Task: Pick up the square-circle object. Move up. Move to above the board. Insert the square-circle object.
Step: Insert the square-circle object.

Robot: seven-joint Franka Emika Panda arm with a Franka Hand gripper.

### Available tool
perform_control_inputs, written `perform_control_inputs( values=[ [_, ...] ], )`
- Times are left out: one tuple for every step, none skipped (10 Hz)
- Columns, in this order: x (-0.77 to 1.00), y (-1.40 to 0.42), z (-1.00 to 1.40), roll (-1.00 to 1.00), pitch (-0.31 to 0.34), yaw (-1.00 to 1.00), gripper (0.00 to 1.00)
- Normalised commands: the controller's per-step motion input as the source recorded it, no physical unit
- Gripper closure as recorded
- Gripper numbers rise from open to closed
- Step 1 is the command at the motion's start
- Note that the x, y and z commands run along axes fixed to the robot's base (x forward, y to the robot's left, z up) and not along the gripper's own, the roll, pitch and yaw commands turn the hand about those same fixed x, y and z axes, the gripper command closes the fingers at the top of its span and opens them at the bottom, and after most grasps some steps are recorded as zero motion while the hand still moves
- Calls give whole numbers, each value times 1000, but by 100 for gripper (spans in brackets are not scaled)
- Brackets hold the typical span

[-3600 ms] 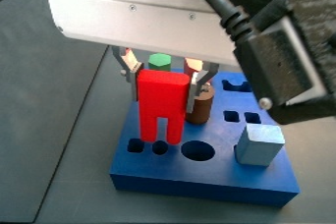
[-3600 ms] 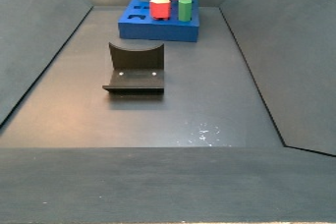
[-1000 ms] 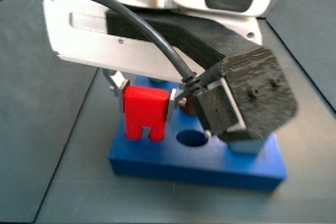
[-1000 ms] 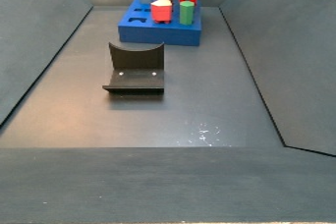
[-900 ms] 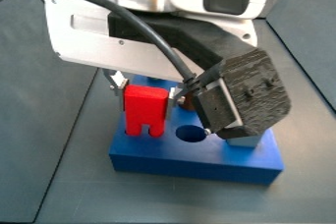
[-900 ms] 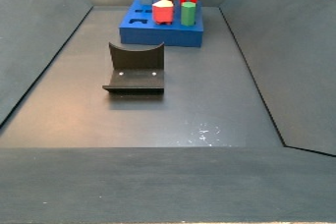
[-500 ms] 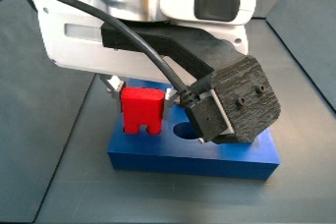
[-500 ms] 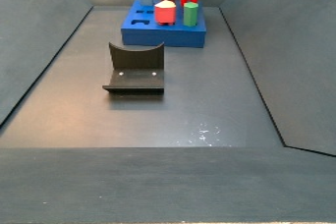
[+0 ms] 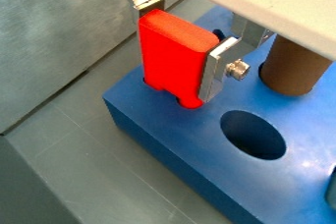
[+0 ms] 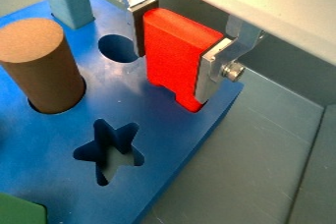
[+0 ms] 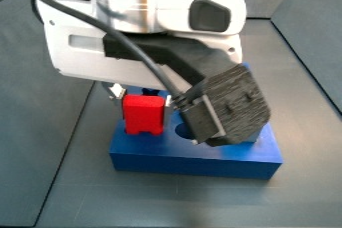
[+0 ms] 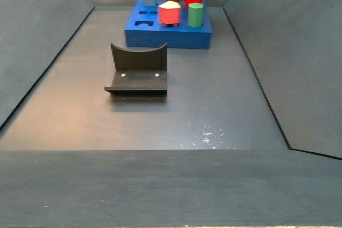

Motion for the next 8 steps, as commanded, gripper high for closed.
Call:
perform_control_inputs(
  values=[
    [-326,0,-866,79,-214,0,100],
    [-297,0,-851,69,-226,0,100],
    [-249,-14,-797,19,-251,0,100],
    [-103,-37,-800,0,-246,0,100],
    [0,0,-131,-109,-73,-6,100],
    [0,0,-20,0,0,0,100],
    [-431,0,-689,300,-186,46,100],
    [-417,0,-694,287,-201,74,100]
  ],
)
